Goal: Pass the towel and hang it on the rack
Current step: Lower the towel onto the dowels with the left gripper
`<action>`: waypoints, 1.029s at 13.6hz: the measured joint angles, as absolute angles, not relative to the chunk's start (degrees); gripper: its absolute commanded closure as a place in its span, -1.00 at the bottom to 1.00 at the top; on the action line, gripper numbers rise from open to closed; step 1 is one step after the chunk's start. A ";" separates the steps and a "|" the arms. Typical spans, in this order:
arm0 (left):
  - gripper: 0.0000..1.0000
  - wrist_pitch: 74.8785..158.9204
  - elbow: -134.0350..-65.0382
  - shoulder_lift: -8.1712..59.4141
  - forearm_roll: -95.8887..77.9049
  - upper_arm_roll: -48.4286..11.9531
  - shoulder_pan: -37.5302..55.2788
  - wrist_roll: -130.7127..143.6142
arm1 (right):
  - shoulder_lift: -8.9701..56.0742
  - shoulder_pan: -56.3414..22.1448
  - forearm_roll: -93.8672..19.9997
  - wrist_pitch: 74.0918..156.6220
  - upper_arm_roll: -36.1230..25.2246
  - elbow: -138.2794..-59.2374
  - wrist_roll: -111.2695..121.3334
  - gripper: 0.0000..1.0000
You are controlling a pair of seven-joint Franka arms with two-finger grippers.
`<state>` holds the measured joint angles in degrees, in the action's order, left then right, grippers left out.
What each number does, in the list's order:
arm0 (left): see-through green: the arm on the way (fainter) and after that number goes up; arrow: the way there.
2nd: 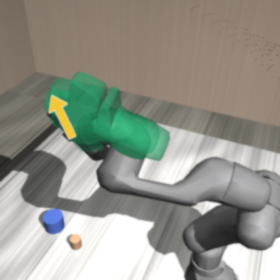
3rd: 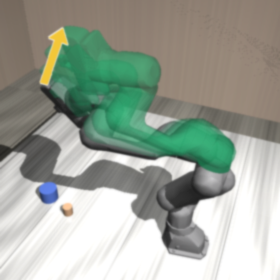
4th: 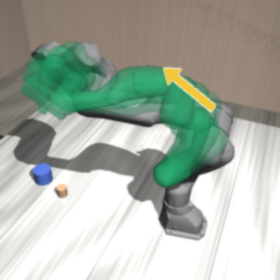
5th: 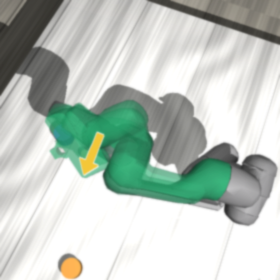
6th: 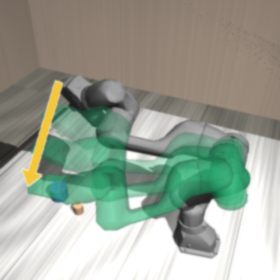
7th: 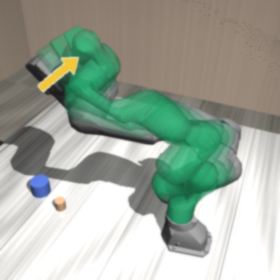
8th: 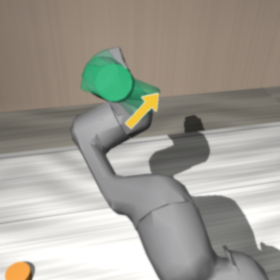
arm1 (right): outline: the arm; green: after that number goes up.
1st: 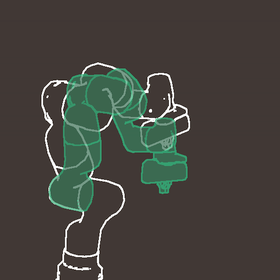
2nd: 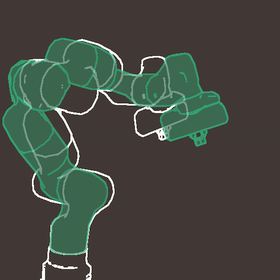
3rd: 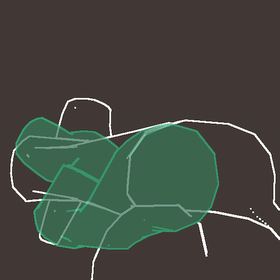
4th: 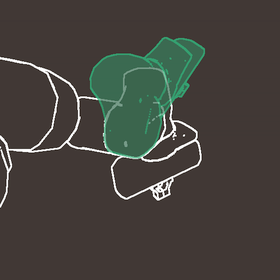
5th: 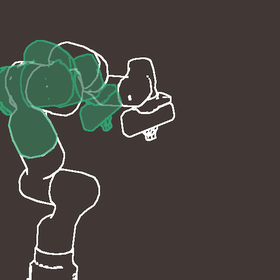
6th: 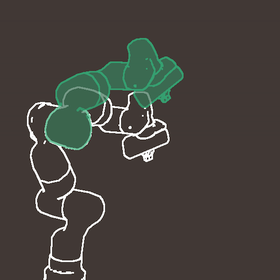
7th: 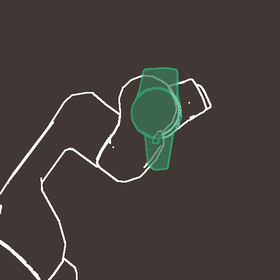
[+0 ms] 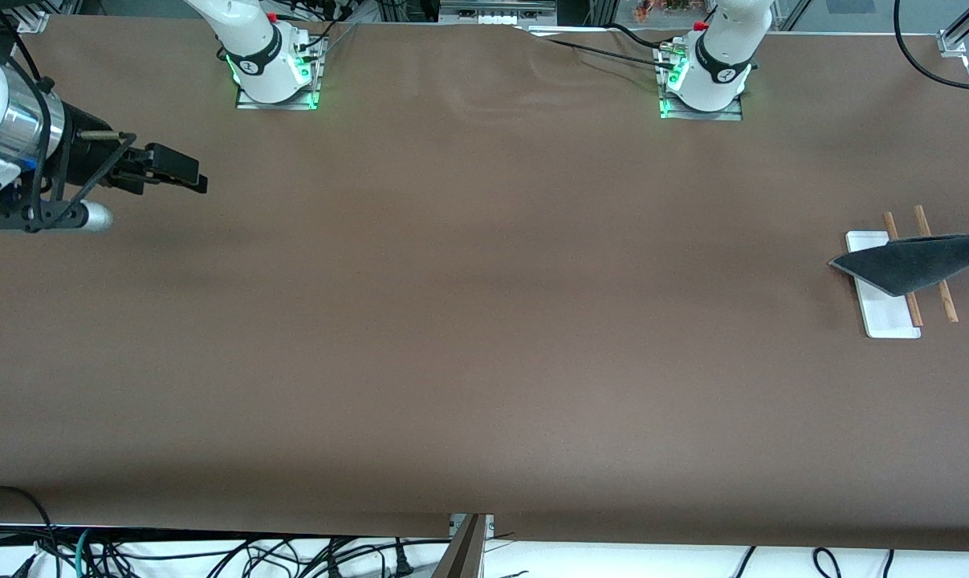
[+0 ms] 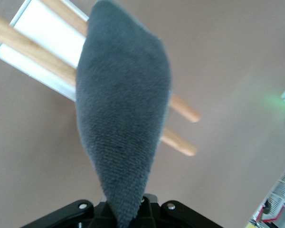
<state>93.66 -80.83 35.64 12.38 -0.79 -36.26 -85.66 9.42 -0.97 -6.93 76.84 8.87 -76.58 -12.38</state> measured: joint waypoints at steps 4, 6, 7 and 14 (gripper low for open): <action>1.00 98.33 -80.71 38.68 12.38 -0.68 -37.95 -86.90 | 7.04 -1.03 -3.46 80.76 8.65 -82.77 -10.75 -0.99; 0.88 99.63 -80.70 39.53 12.38 -0.68 -38.33 -87.00 | 6.92 -1.03 -3.31 82.03 8.06 -84.42 -10.45 -0.99; -0.10 99.97 -80.70 39.84 12.38 -0.69 -38.36 -87.00 | 6.85 -1.03 -3.30 82.36 7.89 -84.85 -10.37 -0.99; -1.00 101.94 -80.47 41.33 12.23 -0.75 -38.45 -87.00 | 6.57 -1.05 -1.61 86.41 7.24 -87.67 -10.06 -0.99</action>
<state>101.94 -80.47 41.33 12.23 -0.75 -38.45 -87.00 6.57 -1.05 -1.61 86.41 7.24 -87.67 -10.06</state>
